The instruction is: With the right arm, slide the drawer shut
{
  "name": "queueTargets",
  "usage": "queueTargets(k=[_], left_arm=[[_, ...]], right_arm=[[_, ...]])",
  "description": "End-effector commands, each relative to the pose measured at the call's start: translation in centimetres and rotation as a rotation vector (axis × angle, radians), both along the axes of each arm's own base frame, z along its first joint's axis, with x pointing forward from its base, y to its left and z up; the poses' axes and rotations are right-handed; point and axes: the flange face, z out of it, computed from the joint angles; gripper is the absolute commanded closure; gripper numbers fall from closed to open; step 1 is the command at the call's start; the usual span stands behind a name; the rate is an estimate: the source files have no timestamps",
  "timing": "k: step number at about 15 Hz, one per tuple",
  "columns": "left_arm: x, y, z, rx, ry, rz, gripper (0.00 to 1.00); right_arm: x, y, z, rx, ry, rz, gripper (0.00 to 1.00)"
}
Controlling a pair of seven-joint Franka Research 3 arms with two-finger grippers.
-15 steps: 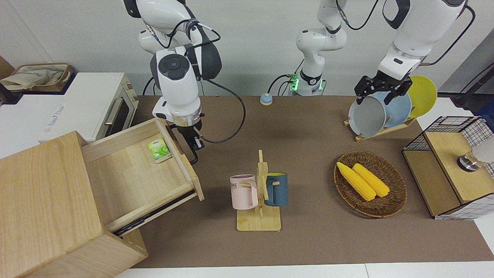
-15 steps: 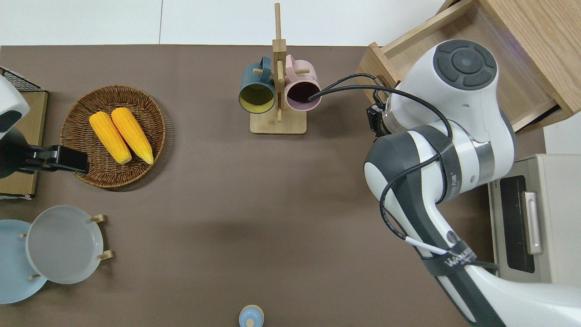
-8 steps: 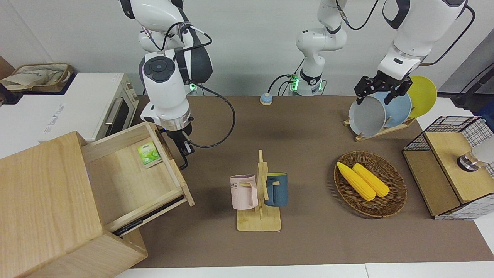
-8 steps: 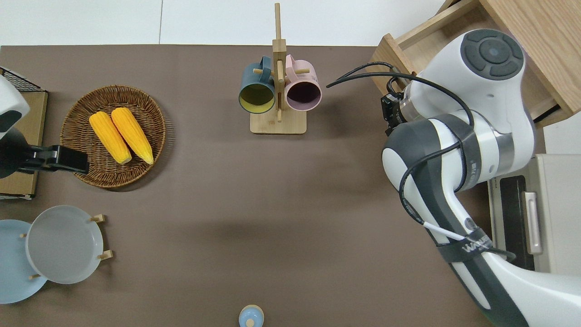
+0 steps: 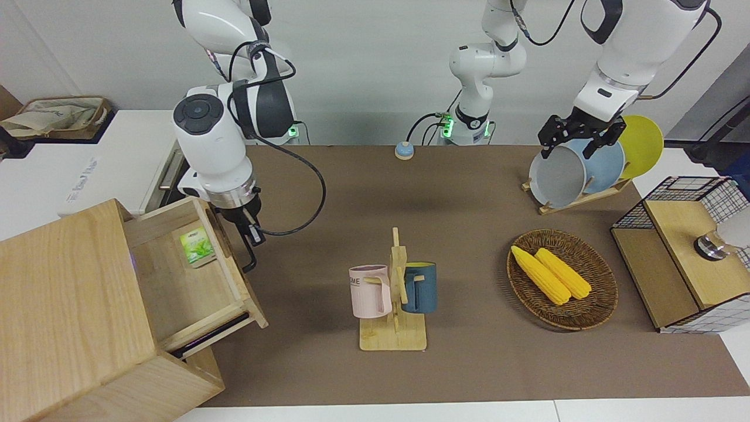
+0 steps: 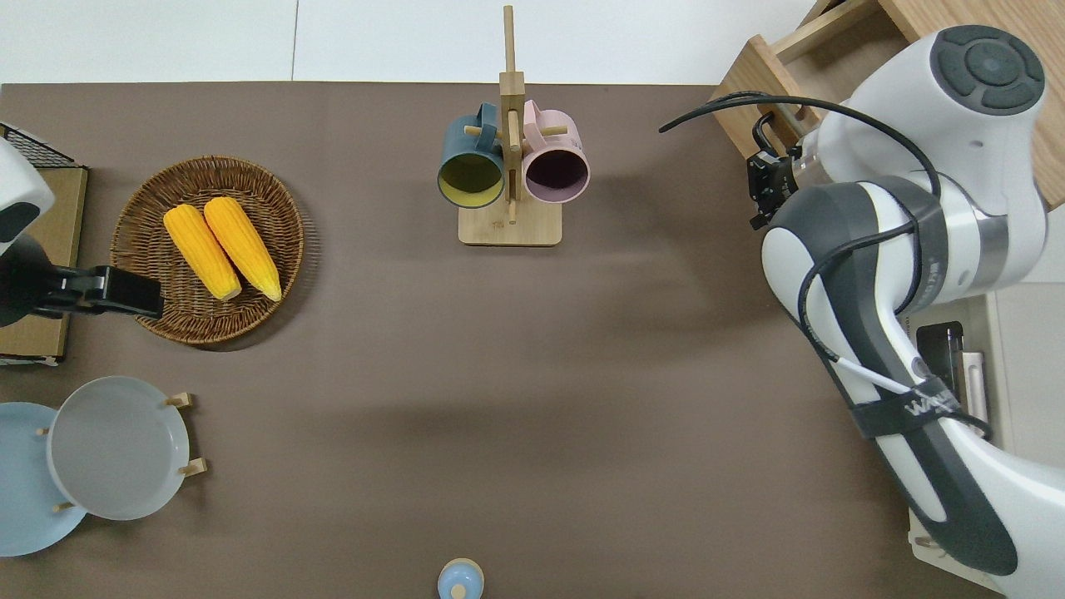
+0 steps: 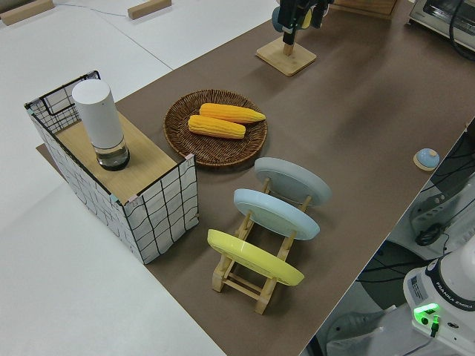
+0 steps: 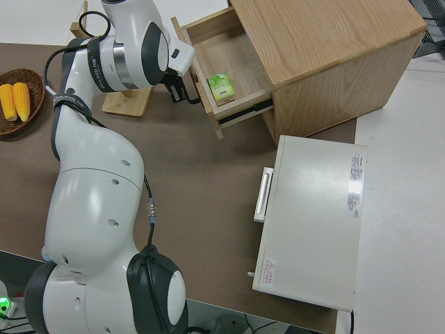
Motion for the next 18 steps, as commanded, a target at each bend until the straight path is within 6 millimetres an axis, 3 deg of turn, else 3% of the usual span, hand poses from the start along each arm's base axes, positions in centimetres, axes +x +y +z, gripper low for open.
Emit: queueTargets(k=[1, 3, 8, 18], left_arm=[[0.2, 0.1, 0.4, 0.016, 0.005, -0.012, 0.01], [0.2, 0.1, 0.4, 0.016, 0.005, -0.012, 0.01], [0.2, 0.1, 0.4, 0.016, 0.005, -0.012, 0.01], [0.2, 0.1, 0.4, 0.016, 0.005, -0.012, 0.01]], right_arm=[[1.2, -3.2, -0.2, -0.008, -0.017, 0.041, 1.0], [1.8, -4.8, 0.4, -0.007, -0.033, 0.034, 1.0], [3.0, -8.2, -0.9, -0.018, -0.04, 0.048, 1.0], [3.8, -12.4, -0.4, -0.061, -0.095, 0.064, 1.0]])
